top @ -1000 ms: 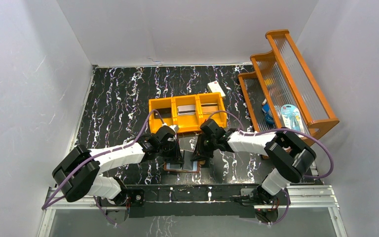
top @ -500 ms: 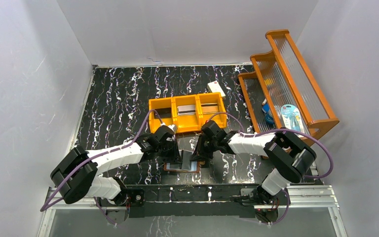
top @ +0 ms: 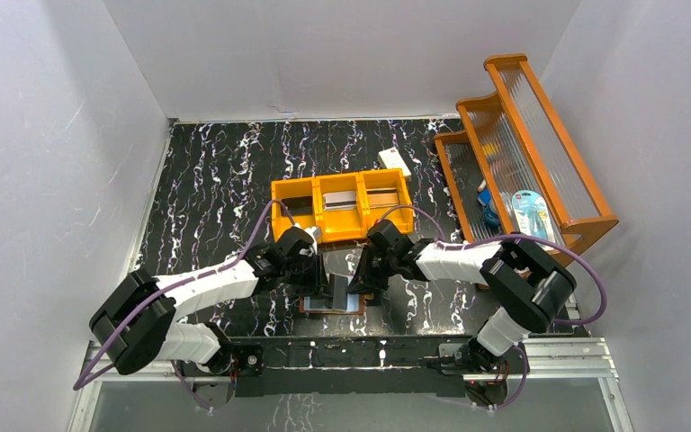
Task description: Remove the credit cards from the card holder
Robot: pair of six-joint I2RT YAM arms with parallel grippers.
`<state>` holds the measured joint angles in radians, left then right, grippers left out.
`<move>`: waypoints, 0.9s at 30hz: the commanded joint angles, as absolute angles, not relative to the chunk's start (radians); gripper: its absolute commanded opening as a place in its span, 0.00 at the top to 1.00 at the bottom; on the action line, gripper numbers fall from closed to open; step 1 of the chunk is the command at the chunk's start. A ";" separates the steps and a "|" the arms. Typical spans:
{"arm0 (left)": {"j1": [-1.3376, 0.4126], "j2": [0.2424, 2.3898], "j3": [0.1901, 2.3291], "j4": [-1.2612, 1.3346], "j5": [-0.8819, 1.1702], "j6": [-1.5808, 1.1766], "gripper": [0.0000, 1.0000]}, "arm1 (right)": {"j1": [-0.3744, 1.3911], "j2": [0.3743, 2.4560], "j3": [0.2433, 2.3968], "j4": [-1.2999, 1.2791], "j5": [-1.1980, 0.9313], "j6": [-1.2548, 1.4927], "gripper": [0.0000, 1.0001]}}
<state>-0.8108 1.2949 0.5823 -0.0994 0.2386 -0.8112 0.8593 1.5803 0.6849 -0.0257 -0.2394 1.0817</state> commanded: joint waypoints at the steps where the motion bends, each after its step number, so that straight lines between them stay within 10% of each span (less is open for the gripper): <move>1: -0.808 1.301 0.584 -0.054 0.306 -0.810 0.85 | 0.866 1.640 0.650 -0.161 -0.126 1.041 0.80; 27: -0.788 1.258 0.594 -0.156 0.191 -0.801 1.00 | 0.860 1.563 0.750 -0.192 -0.175 0.981 0.76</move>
<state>-0.7940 1.2610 0.5694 -0.1364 0.1898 -0.8185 0.8597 1.5791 0.7082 -0.0475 -0.2348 1.0542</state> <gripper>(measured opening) 0.010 0.230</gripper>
